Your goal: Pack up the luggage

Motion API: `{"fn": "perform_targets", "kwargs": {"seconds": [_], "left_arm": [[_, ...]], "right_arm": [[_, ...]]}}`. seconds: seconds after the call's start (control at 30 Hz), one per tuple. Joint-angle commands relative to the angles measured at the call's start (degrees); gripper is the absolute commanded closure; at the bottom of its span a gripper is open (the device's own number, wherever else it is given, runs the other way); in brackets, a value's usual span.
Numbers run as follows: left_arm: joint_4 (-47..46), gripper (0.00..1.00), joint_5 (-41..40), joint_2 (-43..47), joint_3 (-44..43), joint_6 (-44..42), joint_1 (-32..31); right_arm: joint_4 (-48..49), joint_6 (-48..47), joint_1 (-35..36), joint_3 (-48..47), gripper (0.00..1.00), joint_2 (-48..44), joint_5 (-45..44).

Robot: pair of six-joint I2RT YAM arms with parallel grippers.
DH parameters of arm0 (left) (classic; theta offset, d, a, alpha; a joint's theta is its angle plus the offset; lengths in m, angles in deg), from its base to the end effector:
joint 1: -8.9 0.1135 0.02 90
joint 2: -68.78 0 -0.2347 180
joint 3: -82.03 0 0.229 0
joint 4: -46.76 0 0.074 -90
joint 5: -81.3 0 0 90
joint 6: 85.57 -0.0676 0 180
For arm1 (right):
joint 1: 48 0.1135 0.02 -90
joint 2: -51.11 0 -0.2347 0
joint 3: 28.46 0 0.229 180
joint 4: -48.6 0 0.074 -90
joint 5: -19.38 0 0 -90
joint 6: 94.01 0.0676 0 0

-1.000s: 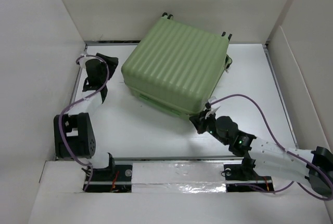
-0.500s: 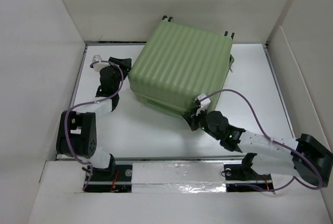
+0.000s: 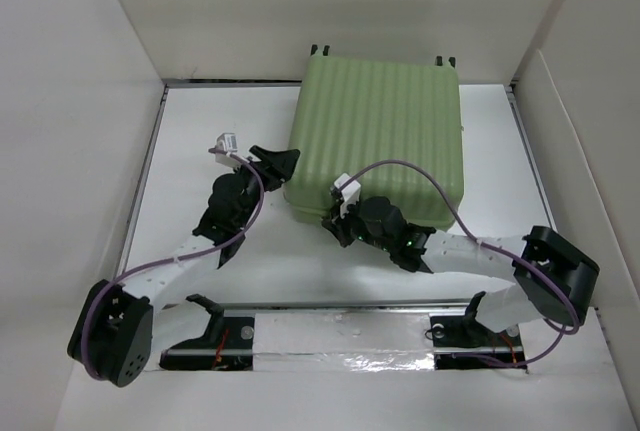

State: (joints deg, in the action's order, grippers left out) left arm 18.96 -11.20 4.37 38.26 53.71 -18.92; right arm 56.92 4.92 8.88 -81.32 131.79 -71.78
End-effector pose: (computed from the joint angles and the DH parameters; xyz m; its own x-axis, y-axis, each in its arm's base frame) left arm 0.2431 -0.1250 0.2621 -0.2525 -0.7229 -0.6432 0.3627 0.5455 -0.7555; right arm 0.1749 0.2656 0.1910 -0.3085 -0.1889 -0.9323 -0.7886 0.5988 0.1396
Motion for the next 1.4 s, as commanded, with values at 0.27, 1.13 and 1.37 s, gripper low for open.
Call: {"fn": "perform_targets", "kwargs": {"seconds": [0.27,1.13,1.37], "left_arm": [[2.83,0.48,12.44,-0.55,3.45,8.55,-16.92],[-19.6,0.37,15.88,-23.16,-17.13,19.72,-22.21],[-6.44,0.18,3.3,-13.12,-12.9,9.1,-9.64]], "right_arm": [[12.83,5.75,8.94,5.05,1.0,-7.16,9.89],[6.48,4.34,22.66,10.88,1.0,-19.95,-30.55],[-4.82,4.42,22.66,15.08,1.0,-34.7,-20.49]]}}
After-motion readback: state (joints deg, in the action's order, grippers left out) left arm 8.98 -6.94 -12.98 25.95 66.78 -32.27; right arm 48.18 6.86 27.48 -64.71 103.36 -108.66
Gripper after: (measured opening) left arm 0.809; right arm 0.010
